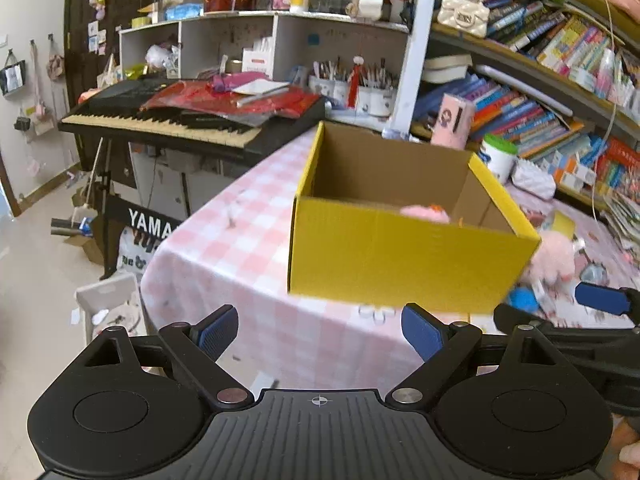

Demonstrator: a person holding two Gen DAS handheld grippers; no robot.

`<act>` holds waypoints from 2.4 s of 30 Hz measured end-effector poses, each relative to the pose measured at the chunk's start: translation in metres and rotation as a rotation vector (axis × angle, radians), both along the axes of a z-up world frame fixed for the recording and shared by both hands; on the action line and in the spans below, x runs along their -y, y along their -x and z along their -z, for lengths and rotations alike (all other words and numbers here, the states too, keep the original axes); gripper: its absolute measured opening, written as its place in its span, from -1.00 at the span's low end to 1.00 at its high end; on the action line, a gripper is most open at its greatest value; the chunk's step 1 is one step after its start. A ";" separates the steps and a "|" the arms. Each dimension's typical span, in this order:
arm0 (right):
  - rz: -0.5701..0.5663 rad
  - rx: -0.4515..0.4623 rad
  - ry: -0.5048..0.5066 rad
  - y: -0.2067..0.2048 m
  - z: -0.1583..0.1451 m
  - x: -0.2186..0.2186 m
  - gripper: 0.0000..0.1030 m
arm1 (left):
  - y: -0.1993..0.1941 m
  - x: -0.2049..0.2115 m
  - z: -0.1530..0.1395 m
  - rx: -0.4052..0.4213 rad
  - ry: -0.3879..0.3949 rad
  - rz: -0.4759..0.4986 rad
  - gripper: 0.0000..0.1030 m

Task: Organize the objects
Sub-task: 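Move both tools back toward the remaining objects on the table, then grasp the white medicine box with the left tool while the right tool grasps the white charger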

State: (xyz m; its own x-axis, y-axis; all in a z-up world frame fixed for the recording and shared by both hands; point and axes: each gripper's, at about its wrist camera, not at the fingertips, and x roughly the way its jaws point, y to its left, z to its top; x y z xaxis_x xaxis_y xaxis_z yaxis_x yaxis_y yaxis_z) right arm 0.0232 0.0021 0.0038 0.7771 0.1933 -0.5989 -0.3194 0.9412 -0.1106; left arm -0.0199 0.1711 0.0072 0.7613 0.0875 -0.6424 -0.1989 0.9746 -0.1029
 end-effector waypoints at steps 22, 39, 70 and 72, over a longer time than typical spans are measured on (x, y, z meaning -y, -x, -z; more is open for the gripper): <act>0.205 -0.065 -0.042 0.079 0.021 0.048 0.75 | 0.038 0.047 0.012 -0.066 -0.036 0.233 0.76; 0.314 -0.076 -0.049 0.063 0.022 0.100 0.76 | 0.001 0.099 0.013 -0.078 -0.035 0.334 0.76; 0.340 -0.123 -0.025 -0.057 0.031 0.230 0.68 | -0.119 0.230 0.040 -0.112 -0.038 0.383 0.13; 0.318 -0.126 -0.018 -0.065 0.032 0.233 0.68 | -0.126 0.237 0.043 -0.117 -0.055 0.376 0.12</act>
